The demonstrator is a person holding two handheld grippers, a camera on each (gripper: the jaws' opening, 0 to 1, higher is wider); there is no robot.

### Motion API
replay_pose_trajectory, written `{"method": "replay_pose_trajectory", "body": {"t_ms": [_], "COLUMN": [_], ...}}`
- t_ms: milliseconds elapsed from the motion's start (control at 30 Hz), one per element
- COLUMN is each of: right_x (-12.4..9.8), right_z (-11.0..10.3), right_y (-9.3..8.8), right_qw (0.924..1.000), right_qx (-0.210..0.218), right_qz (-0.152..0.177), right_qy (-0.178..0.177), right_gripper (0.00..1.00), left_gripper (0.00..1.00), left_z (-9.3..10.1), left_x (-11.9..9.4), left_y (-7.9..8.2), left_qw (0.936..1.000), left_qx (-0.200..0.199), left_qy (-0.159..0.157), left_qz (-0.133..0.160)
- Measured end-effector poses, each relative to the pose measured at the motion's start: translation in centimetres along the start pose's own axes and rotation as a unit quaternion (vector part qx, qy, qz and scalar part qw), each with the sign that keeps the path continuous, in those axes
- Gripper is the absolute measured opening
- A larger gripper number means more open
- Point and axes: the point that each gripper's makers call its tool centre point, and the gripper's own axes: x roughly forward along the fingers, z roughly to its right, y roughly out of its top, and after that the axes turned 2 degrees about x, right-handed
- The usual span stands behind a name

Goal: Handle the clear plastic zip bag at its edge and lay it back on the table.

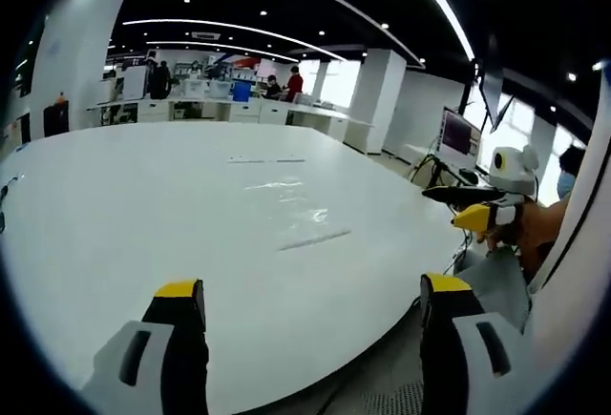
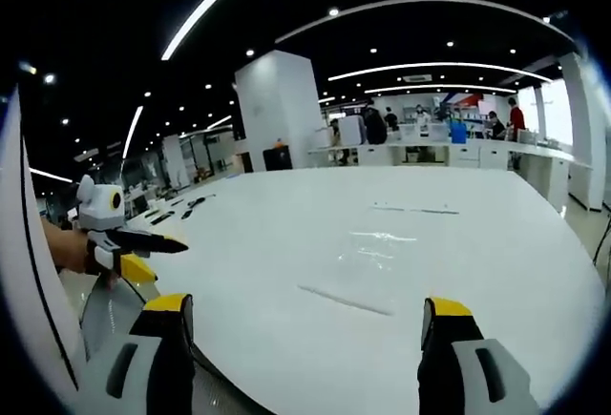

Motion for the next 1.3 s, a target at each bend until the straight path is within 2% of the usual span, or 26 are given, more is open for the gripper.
{"method": "replay_pose_trajectory", "body": {"t_ms": [333, 467, 933, 1200, 1300], "right_x": [-0.3, -0.4, -0.4, -0.4, -0.4], "right_z": [-0.4, -0.5, 0.3, 0.7, 0.8], "right_y": [0.1, 0.3, -0.1, -1.1, -0.9], "right_qw": [0.9999, 0.9997, 0.9994, 0.9991, 0.9990], "right_qx": [0.005, 0.002, -0.017, -0.030, -0.028], "right_qz": [0.016, 0.023, 0.026, 0.019, 0.024], "right_qy": [-0.002, -0.003, -0.017, -0.021, -0.023], "right_gripper": [1.00, 1.00, 1.00, 1.00, 1.00], "left_gripper": [0.92, 0.93, 0.93, 0.93, 0.93], "left_z": [0.3, 0.0, 0.2, 0.2, 0.3], "left_x": [-0.4, -0.6, -0.5, -0.5, -0.4], "left_y": [-0.2, 0.1, 0.0, 0.0, 0.0], "left_qw": [0.9998, 0.9998, 0.9996, 0.9995, 0.9994], "left_qx": [0.018, 0.006, -0.004, -0.001, 0.002], "left_qy": [-0.005, -0.012, -0.020, -0.020, -0.023], "left_qz": [-0.003, 0.012, 0.021, 0.024, 0.024]}}
